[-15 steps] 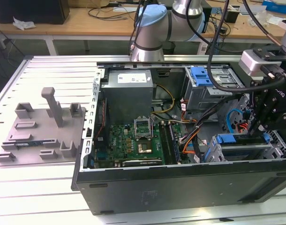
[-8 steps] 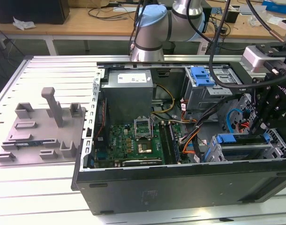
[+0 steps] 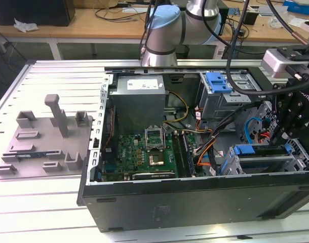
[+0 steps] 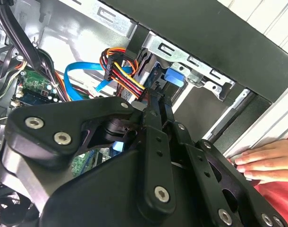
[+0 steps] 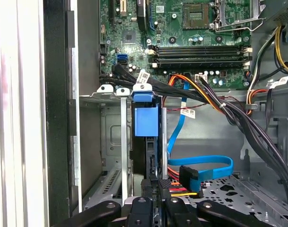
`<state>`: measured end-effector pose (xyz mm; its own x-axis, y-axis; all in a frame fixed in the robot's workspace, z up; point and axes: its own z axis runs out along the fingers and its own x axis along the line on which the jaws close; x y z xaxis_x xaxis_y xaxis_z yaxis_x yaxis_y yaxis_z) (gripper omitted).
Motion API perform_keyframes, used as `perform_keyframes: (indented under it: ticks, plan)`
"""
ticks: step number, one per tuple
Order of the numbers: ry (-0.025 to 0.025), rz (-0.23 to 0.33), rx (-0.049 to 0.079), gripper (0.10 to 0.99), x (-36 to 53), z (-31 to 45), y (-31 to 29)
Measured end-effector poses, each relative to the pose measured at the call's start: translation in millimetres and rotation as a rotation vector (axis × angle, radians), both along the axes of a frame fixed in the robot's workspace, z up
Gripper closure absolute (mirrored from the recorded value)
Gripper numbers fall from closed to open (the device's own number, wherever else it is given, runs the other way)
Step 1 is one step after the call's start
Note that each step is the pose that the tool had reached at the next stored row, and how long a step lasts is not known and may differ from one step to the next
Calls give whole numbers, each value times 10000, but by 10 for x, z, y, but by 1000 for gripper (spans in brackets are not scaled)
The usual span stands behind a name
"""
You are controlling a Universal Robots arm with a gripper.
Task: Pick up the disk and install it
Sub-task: 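Insert the first disk wire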
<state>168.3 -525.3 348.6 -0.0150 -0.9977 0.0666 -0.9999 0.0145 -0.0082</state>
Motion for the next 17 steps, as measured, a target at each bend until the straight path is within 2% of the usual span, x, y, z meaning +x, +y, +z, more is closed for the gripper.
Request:
perform_keyframes:
  ticks: [11,17]
  plan:
    - [0,1,1,918,-3,-5,16]
    - [0,0,1,918,-5,-43,16]
